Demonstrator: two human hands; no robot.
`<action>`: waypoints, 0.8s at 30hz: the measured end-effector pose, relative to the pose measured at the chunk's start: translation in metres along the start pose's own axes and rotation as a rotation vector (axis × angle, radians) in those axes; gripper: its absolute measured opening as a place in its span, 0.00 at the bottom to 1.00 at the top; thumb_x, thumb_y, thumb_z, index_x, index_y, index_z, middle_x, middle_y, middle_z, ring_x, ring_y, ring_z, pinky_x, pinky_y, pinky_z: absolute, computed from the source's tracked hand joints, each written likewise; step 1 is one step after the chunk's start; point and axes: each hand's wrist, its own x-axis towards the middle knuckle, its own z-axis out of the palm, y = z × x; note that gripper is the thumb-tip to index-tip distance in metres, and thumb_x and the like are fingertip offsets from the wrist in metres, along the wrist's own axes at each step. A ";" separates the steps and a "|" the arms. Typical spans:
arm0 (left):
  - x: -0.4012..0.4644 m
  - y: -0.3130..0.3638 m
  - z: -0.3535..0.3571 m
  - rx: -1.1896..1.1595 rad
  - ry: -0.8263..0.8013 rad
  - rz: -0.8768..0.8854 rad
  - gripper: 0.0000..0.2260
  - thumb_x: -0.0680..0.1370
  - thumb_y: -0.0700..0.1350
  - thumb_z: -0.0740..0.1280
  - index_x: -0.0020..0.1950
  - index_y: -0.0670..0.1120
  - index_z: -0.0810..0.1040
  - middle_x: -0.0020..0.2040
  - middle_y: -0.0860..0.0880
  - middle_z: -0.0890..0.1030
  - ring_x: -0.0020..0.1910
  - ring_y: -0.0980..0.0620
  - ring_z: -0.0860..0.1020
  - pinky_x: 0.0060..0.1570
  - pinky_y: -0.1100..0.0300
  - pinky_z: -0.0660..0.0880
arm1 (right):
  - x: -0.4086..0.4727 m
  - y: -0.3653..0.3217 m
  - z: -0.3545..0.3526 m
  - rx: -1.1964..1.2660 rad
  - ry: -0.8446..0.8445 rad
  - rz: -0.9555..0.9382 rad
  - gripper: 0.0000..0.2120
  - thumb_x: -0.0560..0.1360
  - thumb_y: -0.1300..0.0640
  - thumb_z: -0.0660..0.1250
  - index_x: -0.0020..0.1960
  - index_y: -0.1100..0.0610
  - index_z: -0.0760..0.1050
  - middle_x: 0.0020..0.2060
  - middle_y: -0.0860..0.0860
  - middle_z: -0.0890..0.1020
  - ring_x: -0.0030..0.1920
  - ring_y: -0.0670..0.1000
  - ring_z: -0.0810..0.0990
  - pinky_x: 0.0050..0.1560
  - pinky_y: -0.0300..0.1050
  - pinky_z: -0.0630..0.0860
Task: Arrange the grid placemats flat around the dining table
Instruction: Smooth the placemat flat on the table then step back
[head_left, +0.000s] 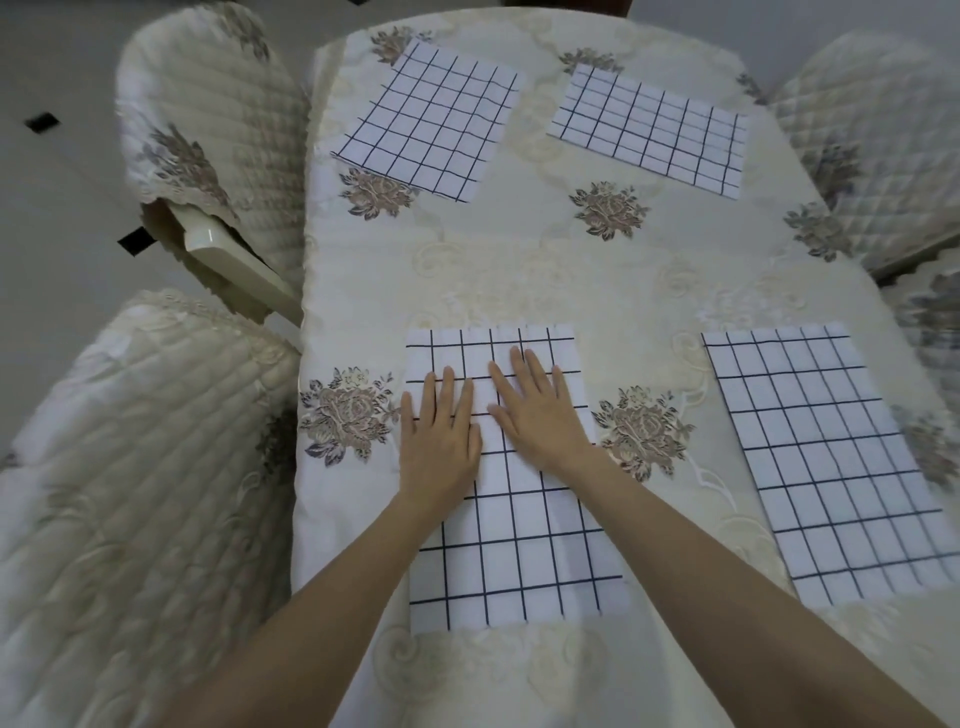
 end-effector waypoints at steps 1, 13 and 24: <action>-0.009 0.000 -0.001 0.000 -0.005 0.009 0.23 0.80 0.49 0.52 0.74 0.44 0.67 0.75 0.40 0.66 0.74 0.40 0.64 0.69 0.37 0.63 | -0.011 -0.003 0.005 0.009 0.021 -0.001 0.36 0.77 0.37 0.30 0.79 0.53 0.51 0.79 0.58 0.51 0.78 0.59 0.48 0.75 0.63 0.51; -0.138 -0.004 -0.004 -0.013 -0.050 0.145 0.24 0.81 0.48 0.50 0.75 0.42 0.65 0.76 0.39 0.64 0.75 0.39 0.61 0.69 0.41 0.58 | -0.141 -0.027 0.043 0.039 0.034 0.211 0.29 0.82 0.42 0.38 0.77 0.53 0.58 0.76 0.60 0.61 0.76 0.61 0.60 0.69 0.70 0.61; -0.165 0.006 -0.010 -0.021 -0.117 0.191 0.24 0.79 0.46 0.52 0.74 0.40 0.67 0.75 0.37 0.64 0.74 0.37 0.64 0.69 0.40 0.64 | -0.187 -0.034 0.048 0.081 0.006 0.287 0.36 0.74 0.36 0.27 0.78 0.49 0.37 0.78 0.56 0.40 0.78 0.56 0.36 0.73 0.65 0.39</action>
